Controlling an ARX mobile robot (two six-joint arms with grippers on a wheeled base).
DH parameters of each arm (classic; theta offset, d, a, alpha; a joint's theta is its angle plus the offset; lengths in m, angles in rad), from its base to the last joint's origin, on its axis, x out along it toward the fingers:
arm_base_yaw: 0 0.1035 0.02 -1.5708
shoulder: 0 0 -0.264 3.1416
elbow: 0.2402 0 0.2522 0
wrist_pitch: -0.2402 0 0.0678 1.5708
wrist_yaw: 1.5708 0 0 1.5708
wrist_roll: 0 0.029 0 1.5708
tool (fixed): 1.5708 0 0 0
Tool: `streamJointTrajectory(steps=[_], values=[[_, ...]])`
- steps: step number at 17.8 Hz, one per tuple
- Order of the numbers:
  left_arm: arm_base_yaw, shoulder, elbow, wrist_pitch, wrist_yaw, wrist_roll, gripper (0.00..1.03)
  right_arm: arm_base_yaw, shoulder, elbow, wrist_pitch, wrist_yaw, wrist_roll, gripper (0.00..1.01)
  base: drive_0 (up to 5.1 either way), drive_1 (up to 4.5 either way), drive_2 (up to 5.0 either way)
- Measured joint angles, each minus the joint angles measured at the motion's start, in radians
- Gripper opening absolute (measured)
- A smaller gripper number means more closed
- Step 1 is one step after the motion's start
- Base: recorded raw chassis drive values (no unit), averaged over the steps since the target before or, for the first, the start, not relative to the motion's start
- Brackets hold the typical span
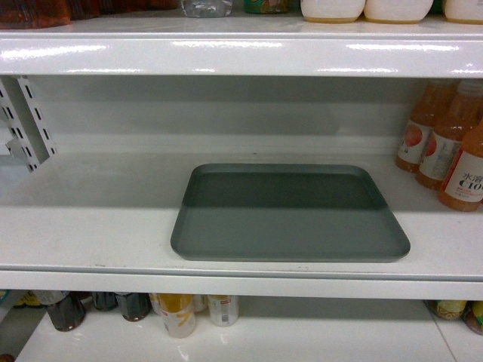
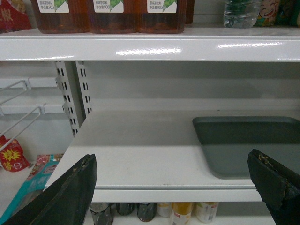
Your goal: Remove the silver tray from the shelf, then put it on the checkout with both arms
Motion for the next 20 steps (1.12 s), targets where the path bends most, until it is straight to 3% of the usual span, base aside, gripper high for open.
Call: streamJointTrajectory(steps=[20], values=[[0.0,0.0,0.0,0.0,0.0,0.0,0.98,0.0,0.0,0.0,0.0,0.0,0.0,0.98,0.0,0.0,0.0]])
